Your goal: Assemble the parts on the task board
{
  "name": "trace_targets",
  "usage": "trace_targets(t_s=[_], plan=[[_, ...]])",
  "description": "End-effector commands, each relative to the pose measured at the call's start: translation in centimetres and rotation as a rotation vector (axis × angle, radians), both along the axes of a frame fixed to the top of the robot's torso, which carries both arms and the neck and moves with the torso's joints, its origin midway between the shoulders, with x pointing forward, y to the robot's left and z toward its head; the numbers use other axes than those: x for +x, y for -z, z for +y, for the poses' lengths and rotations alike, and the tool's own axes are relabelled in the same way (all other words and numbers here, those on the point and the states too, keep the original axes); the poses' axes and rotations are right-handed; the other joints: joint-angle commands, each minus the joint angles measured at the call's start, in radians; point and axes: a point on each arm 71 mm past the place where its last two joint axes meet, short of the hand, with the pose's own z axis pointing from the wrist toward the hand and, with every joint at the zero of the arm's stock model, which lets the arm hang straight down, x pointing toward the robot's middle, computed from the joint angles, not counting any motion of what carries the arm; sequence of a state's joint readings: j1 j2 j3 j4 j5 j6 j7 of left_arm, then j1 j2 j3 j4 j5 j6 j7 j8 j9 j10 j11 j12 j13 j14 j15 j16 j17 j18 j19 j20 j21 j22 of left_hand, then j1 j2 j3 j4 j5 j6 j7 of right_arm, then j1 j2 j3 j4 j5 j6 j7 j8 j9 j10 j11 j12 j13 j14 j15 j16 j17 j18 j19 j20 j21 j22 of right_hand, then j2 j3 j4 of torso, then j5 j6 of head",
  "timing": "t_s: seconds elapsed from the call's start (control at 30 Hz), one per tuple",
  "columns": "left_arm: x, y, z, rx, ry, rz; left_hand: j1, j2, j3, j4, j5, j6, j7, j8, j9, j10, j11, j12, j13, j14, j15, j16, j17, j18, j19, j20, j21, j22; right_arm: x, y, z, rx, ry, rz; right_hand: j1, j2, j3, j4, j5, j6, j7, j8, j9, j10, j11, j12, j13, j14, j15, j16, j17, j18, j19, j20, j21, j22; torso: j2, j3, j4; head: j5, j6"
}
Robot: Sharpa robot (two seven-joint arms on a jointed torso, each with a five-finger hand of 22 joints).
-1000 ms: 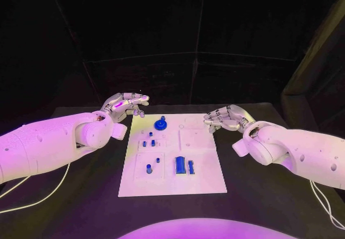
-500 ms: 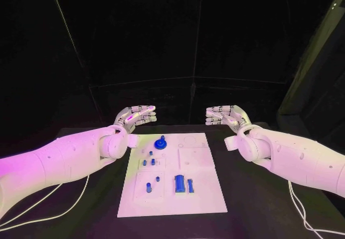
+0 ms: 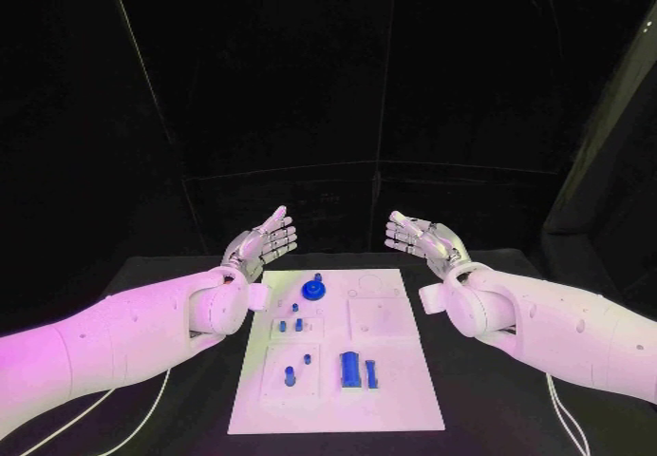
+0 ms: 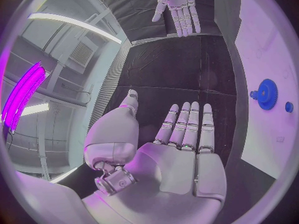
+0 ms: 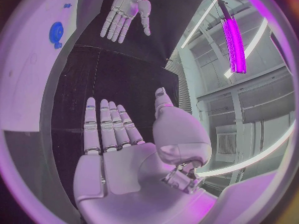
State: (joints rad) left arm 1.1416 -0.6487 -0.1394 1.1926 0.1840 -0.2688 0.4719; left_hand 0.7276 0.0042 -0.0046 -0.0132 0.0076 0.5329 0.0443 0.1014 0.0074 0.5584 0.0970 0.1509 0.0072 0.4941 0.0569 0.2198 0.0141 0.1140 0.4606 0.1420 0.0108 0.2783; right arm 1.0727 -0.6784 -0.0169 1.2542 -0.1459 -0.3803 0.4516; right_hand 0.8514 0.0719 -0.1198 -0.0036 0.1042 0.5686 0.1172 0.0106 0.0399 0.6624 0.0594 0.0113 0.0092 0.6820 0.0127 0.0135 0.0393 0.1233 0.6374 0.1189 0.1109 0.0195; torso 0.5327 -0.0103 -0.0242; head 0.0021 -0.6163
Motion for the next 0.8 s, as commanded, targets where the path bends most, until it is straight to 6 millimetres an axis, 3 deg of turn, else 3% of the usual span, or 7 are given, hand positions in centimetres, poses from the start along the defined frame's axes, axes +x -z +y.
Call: trace_targets(t_s=[0.03,0.1,0.13,0.2,0.3,0.33,0.8], plan=[[-1.1,-0.6,-0.4,0.097,-0.077,-0.046,-0.235,-0.004,0.005,0.013,-0.008,-0.172,-0.044,-0.101,-0.007,-0.18,-0.097,-0.049,-0.007,-0.159,-0.057,-0.071,-0.014,-0.038,-0.148,-0.046,-0.011,-0.09,-1.2,-0.8,0.1,0.014,0.128,-0.012,-0.277,-0.072,0.038,0.004,-0.034,-0.185,-0.038,-0.011,-0.04,-0.216,-0.059,-0.011,-0.009,-0.222,-0.013,-0.013,-0.039,-0.037,-0.207,-0.039,-0.036,-0.02,0.011,0.0099,0.0234,-0.002,0.015],[-2.2,-1.1,-0.9,0.114,-0.102,-0.06,-0.279,-0.004,0.005,0.013,-0.008,-0.204,-0.044,-0.101,-0.007,-0.214,-0.097,-0.057,-0.007,-0.189,-0.057,-0.084,-0.014,-0.039,-0.177,-0.054,-0.011,-0.107,-2.3,-1.2,0.6,0.026,0.157,-0.007,-0.324,-0.072,0.046,0.004,-0.104,-0.216,-0.045,-0.011,-0.04,-0.252,-0.059,-0.011,-0.009,-0.259,-0.013,-0.013,-0.039,-0.039,-0.243,-0.045,-0.111,-0.02,0.012,0.0103,0.0242,-0.002,0.016],[-2.6,-1.4,-1.1,0.121,-0.112,-0.067,-0.297,-0.004,0.005,0.013,-0.008,-0.218,-0.044,-0.101,-0.007,-0.228,-0.097,-0.062,-0.007,-0.202,-0.057,-0.09,-0.014,-0.039,-0.188,-0.058,-0.011,-0.114,-2.7,-1.3,0.8,0.03,0.168,-0.005,-0.346,-0.072,0.046,0.004,-0.104,-0.231,-0.117,-0.011,-0.04,-0.269,-0.059,-0.011,-0.009,-0.278,-0.013,-0.013,-0.039,-0.048,-0.259,-0.049,-0.111,-0.02,0.012,0.0103,0.0242,-0.002,0.016],[-3.4,-1.9,-1.4,0.134,-0.131,-0.081,-0.328,-0.004,0.005,0.013,-0.008,-0.24,-0.044,-0.101,-0.007,-0.252,-0.097,-0.068,-0.007,-0.223,-0.057,-0.099,-0.014,-0.114,-0.208,-0.064,-0.011,-0.125,-3.5,-1.6,1.0,0.036,0.186,-0.001,-0.381,-0.072,0.12,0.004,-0.104,-0.254,-0.117,-0.011,-0.04,-0.296,-0.059,-0.011,-0.009,-0.305,-0.013,-0.013,-0.039,-0.048,-0.285,-0.119,-0.111,-0.02,0.012,0.0103,0.0242,-0.002,0.016],[-4.4,-2.5,-1.7,0.148,-0.154,-0.099,-0.374,-0.004,0.005,0.013,-0.008,-0.274,-0.044,-0.101,-0.007,-0.287,-0.097,-0.078,-0.007,-0.254,-0.057,-0.113,-0.014,-0.114,-0.237,-0.142,-0.011,-0.143,-4.3,-2.0,1.3,0.042,0.205,0.005,-0.434,-0.072,0.12,0.004,-0.104,-0.289,-0.117,-0.011,-0.04,-0.338,-0.059,-0.011,-0.009,-0.348,-0.013,-0.013,-0.039,-0.049,-0.325,-0.119,-0.111,-0.02,0.012,0.0103,0.0242,-0.002,0.016],[-4.8,-2.8,-1.9,0.153,-0.163,-0.107,-0.393,-0.004,0.005,0.013,-0.008,-0.288,-0.044,-0.101,-0.007,-0.301,-0.097,-0.151,-0.007,-0.267,-0.057,-0.119,-0.014,-0.114,-0.248,-0.142,-0.011,-0.15,-4.6,-2.1,1.4,0.044,0.212,0.008,-0.459,-0.072,0.12,0.004,-0.104,-0.306,-0.117,-0.011,-0.04,-0.357,-0.059,-0.011,-0.009,-0.368,-0.013,-0.013,-0.039,-0.123,-0.343,-0.119,-0.111,-0.02,0.012,0.0103,0.0242,-0.002,0.016],[-5.9,-3.6,-2.2,0.167,-0.189,-0.129,-0.54,-0.004,0.005,0.013,-0.008,-0.395,-0.044,-0.101,-0.007,-0.414,-0.097,-0.151,-0.007,-0.367,-0.057,-0.22,-0.014,-0.114,-0.341,-0.142,-0.011,-0.207,-5.1,-2.3,1.6,0.046,0.222,0.011,-0.629,-0.072,0.12,0.004,-0.104,-0.421,-0.117,-0.011,-0.04,-0.49,-0.059,-0.011,-0.009,-0.505,-0.013,-0.013,-0.039,-0.123,-0.471,-0.119,-0.111,-0.02,0.012,0.0103,0.0242,-0.002,0.016]])
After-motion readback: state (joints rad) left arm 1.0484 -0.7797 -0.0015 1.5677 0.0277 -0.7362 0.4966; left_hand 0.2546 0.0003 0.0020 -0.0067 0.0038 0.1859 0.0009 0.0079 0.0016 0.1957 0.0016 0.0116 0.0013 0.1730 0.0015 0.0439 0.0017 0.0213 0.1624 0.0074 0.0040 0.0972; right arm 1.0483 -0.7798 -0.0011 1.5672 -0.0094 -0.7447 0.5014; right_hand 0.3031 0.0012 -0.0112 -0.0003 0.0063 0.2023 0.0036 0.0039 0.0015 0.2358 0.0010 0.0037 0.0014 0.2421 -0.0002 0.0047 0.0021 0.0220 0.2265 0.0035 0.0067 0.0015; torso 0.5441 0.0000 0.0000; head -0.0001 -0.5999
